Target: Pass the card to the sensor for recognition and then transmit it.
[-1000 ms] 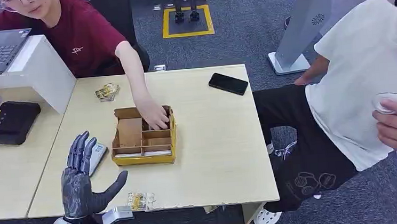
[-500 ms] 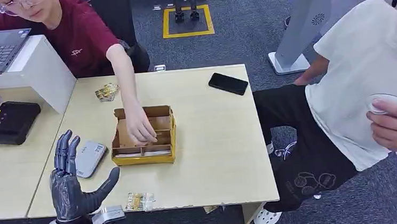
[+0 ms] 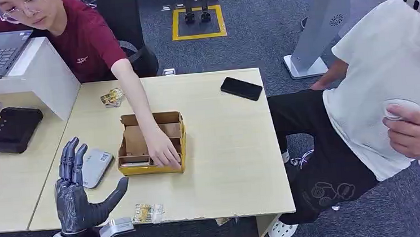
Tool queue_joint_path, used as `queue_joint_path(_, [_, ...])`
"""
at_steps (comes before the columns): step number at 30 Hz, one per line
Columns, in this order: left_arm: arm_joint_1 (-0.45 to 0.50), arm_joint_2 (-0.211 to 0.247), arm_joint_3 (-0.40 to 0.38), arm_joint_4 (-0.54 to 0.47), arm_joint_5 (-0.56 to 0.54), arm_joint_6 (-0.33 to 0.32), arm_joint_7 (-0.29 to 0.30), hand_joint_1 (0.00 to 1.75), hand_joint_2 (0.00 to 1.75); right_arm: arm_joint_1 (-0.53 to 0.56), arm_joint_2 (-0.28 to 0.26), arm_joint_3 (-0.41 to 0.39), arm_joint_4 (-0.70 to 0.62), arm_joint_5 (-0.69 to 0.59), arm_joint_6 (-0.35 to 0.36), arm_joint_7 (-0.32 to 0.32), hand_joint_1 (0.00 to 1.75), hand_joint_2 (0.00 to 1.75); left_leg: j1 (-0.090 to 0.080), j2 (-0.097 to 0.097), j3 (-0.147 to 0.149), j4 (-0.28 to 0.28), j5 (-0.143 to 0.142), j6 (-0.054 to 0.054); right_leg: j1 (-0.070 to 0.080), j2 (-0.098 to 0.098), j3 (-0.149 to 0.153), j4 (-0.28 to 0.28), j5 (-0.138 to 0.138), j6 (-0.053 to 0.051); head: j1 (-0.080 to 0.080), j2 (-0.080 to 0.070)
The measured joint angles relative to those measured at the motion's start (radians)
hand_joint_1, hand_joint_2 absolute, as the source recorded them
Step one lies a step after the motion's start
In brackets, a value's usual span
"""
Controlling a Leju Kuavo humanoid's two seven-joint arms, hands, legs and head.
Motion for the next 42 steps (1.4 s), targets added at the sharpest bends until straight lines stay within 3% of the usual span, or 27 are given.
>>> queue_joint_path(12, [0.0, 0.002, 0.0, 0.018, -0.076, -0.05, 0.022, 0.0, 1.75, 0.0, 0.0, -0.002, 0.0, 0.006, 0.002, 0.0, 0.0, 1.75, 0.0, 0.0, 0.0, 0.0, 0.0, 0.0, 0.0, 0.0, 0.0, 0.0, 0.0, 0.0, 0.0, 0.0])
queue_joint_path(24, [0.032, 0.086, -0.034, 0.035, -0.154, -0.148, 0.03, 0.0, 1.75, 0.0, 0.0, -0.022, 0.0, 0.006, 0.003, -0.001, 0.0, 1.75, 0.0, 0.0, -0.001, 0.0, 0.0, 0.0, 0.0, 0.0, -0.001, 0.0, 0.0, 0.0, 0.0, 0.0])
queue_joint_path(32, [0.053, 0.118, -0.116, 0.057, -0.388, -0.079, 0.136, 0.0, 1.75, 0.0, 0.0, -0.034, 0.0, 0.008, 0.005, 0.0, 0.0, 1.75, 0.0, 0.0, -0.001, 0.0, 0.0, 0.0, 0.0, 0.0, -0.001, 0.0, 0.0, 0.0, 0.0, 0.0])
queue_joint_path(42, [0.021, 0.11, -0.235, 0.147, -0.557, -0.011, 0.25, 0.0, 1.75, -0.002, 0.0, -0.048, -0.001, 0.022, 0.008, 0.0, 0.0, 1.75, 0.0, 0.0, -0.001, 0.0, 0.0, 0.0, 0.0, 0.0, -0.001, 0.0, 0.0, 0.0, 0.0, 0.0])
